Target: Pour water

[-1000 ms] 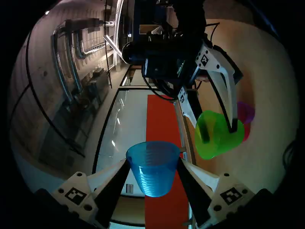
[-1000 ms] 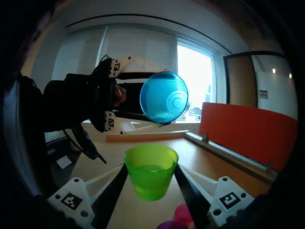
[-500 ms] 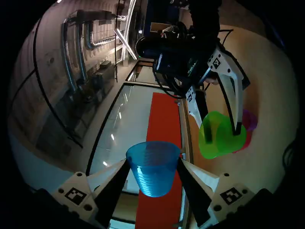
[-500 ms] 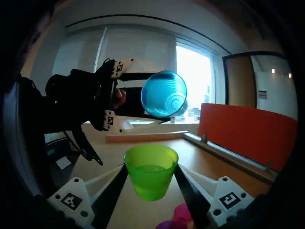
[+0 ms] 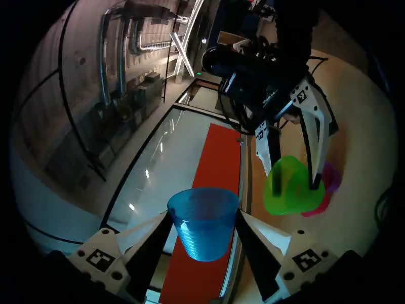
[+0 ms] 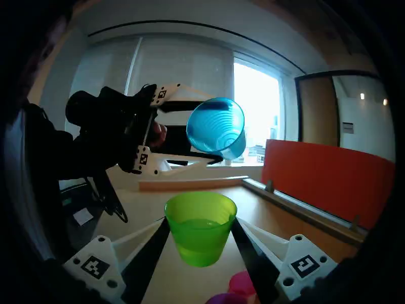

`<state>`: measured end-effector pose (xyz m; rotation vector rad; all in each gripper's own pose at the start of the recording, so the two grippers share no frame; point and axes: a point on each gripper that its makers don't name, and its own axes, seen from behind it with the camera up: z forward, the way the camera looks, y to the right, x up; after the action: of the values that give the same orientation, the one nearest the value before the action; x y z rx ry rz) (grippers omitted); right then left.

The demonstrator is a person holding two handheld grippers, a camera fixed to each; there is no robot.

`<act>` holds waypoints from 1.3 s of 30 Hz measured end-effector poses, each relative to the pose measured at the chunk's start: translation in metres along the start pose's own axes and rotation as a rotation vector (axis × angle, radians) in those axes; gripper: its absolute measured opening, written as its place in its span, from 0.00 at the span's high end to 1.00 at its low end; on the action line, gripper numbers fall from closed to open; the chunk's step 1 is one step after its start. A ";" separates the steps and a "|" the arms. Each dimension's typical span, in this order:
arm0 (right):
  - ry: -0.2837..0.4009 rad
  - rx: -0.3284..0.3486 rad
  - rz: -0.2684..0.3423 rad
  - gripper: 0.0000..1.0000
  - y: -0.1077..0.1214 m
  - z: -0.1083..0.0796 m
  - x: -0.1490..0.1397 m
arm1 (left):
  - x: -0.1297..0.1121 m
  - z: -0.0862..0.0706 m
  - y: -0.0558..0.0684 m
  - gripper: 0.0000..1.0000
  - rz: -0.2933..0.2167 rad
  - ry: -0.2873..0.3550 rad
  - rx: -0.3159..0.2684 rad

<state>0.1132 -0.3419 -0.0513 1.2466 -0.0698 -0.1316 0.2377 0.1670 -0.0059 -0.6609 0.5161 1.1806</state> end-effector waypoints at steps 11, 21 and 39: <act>0.001 -0.004 -0.007 0.12 -0.002 -0.001 0.002 | -0.003 -0.003 -0.009 0.15 -0.173 0.007 0.021; 0.001 -0.005 -0.015 0.12 -0.003 -0.001 0.006 | -0.004 -0.009 -0.016 0.15 -0.396 0.001 0.028; 0.006 -0.014 -0.020 0.12 -0.003 -0.002 0.008 | 0.000 -0.012 -0.030 0.15 -0.843 0.023 0.037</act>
<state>0.1215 -0.3427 -0.0551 1.2335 -0.0514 -0.1457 0.2661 0.1510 -0.0084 -0.7535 0.2262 0.3685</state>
